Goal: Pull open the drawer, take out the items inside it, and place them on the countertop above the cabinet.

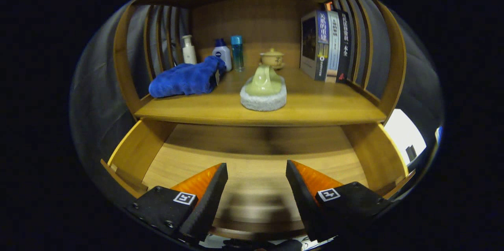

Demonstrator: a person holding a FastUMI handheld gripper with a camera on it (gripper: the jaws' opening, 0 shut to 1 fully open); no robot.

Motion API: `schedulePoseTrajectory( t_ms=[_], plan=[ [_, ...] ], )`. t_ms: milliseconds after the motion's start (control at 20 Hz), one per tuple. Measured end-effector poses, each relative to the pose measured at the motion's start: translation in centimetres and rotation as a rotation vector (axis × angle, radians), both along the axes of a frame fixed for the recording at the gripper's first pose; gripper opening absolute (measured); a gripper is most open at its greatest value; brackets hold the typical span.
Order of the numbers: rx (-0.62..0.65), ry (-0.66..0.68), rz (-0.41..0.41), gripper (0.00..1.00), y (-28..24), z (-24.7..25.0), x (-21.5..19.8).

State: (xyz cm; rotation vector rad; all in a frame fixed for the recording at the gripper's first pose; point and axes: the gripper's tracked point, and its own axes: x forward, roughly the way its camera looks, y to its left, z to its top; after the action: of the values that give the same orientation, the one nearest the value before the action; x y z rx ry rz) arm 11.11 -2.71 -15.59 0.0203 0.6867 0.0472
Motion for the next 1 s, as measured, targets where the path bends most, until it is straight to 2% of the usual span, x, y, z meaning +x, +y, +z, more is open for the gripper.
schedulePoseTrajectory(
  t_ms=[100,200,300,500,700,850,1000],
  plan=[
    [-0.003,0.024,-0.027,0.92,-0.7,-0.7,0.5],
    [-0.036,0.050,-0.080,0.52,-2.2,-1.2,0.6],
    [0.021,0.045,-0.084,0.11,-1.8,-0.7,0.7],
    [0.086,-0.023,-0.068,0.09,-1.1,2.2,-0.1],
    [0.136,-0.174,-0.012,0.09,0.8,9.9,0.6],
    [0.068,-0.270,0.009,0.09,0.7,14.9,2.9],
    [0.039,-0.277,0.002,0.09,1.3,16.0,6.4]
  ],
)
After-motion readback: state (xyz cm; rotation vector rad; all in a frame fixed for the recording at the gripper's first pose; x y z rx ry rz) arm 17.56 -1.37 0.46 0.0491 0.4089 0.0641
